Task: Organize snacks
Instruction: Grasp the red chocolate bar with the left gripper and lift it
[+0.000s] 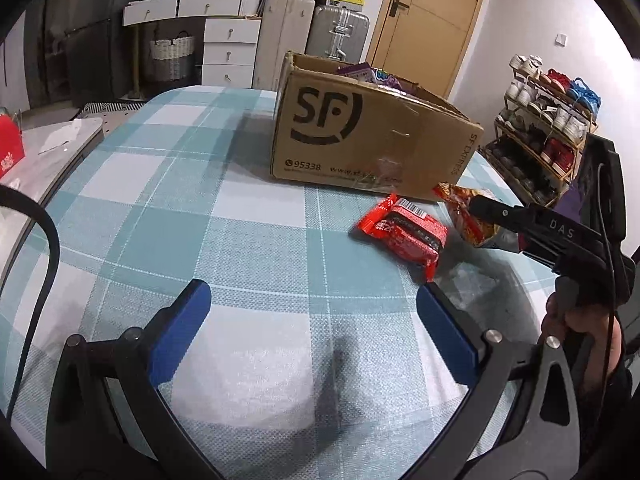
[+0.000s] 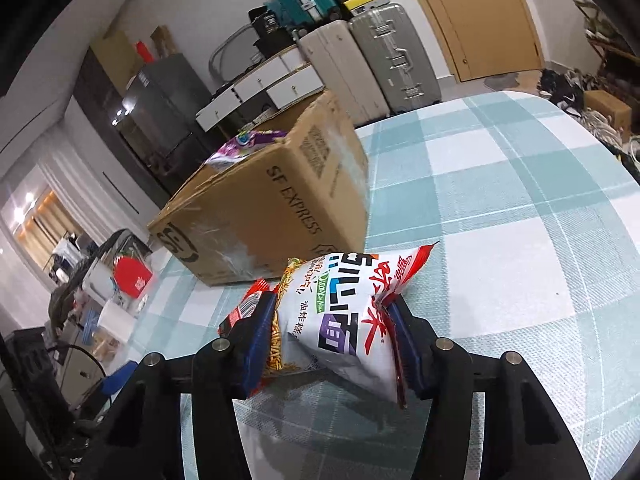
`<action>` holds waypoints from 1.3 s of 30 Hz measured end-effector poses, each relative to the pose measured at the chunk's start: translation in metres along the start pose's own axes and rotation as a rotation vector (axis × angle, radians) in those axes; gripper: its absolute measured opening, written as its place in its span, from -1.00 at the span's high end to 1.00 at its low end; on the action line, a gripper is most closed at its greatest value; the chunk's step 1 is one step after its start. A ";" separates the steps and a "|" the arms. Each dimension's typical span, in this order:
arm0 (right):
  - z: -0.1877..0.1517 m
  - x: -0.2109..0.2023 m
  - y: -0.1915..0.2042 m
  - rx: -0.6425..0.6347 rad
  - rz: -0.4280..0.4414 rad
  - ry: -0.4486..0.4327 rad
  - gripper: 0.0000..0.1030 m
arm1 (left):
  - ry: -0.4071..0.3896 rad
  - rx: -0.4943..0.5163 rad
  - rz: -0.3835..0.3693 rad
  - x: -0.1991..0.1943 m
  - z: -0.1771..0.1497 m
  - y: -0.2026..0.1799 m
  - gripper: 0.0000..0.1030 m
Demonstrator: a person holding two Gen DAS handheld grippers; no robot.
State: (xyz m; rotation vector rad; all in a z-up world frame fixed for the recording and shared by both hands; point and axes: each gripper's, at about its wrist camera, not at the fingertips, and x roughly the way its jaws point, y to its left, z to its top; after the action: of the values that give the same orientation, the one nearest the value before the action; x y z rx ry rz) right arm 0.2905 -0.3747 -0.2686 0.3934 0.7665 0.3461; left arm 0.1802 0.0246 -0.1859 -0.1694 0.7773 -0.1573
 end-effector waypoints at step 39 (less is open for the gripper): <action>-0.002 -0.004 -0.015 0.082 0.024 0.002 -0.09 | 0.315 0.420 -0.219 0.122 0.077 -0.073 0.06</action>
State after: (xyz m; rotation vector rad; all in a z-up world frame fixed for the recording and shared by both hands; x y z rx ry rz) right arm 0.2888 -0.3896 -0.2744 0.4801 0.7797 0.3384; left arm 0.3146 -0.0645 -0.1995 0.1744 1.0197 -0.5589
